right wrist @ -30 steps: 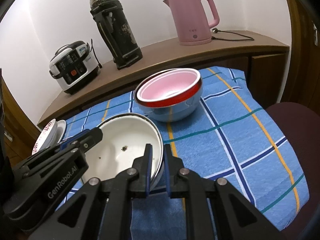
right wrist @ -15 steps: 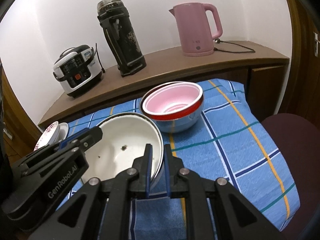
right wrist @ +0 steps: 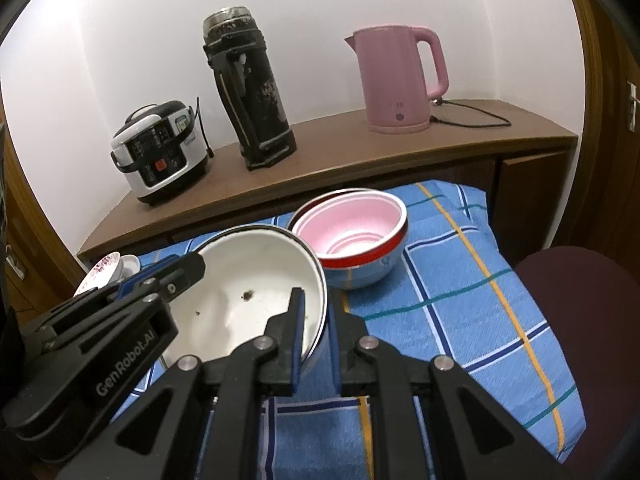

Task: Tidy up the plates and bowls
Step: 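Lift the white enamel bowl off the cloth with both grippers, then carry the white enamel bowl with both grippers over the steel bowl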

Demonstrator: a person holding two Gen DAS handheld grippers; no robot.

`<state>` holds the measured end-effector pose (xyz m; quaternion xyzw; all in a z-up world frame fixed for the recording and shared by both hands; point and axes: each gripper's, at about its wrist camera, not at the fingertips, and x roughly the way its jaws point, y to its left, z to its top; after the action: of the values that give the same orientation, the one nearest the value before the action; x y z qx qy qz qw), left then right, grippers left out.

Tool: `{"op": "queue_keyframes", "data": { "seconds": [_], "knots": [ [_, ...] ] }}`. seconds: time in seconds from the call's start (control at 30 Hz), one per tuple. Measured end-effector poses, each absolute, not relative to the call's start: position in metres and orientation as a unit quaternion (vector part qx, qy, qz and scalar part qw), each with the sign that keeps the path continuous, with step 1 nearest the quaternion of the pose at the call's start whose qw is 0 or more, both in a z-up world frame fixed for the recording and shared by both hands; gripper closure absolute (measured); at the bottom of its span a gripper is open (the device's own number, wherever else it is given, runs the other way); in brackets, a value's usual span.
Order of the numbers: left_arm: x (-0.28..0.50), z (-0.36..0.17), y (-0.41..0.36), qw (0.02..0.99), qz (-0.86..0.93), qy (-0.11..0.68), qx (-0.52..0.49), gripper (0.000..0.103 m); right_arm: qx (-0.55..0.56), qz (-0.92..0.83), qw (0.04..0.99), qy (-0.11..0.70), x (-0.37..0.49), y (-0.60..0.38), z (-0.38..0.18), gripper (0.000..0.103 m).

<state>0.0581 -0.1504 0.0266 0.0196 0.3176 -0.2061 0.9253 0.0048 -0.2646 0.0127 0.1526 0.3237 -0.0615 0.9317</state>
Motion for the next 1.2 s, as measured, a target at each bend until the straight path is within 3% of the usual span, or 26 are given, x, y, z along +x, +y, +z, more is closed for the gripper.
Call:
{"op": "queue_keyframes", "data": {
  "seconds": [1.2],
  "knots": [
    [0.088,0.076,-0.173,0.940,-0.211,0.269,0.005,0.088,0.123,-0.064,0.949,0.282,0.039,-0.286,0.064,0.092]
  ]
}}
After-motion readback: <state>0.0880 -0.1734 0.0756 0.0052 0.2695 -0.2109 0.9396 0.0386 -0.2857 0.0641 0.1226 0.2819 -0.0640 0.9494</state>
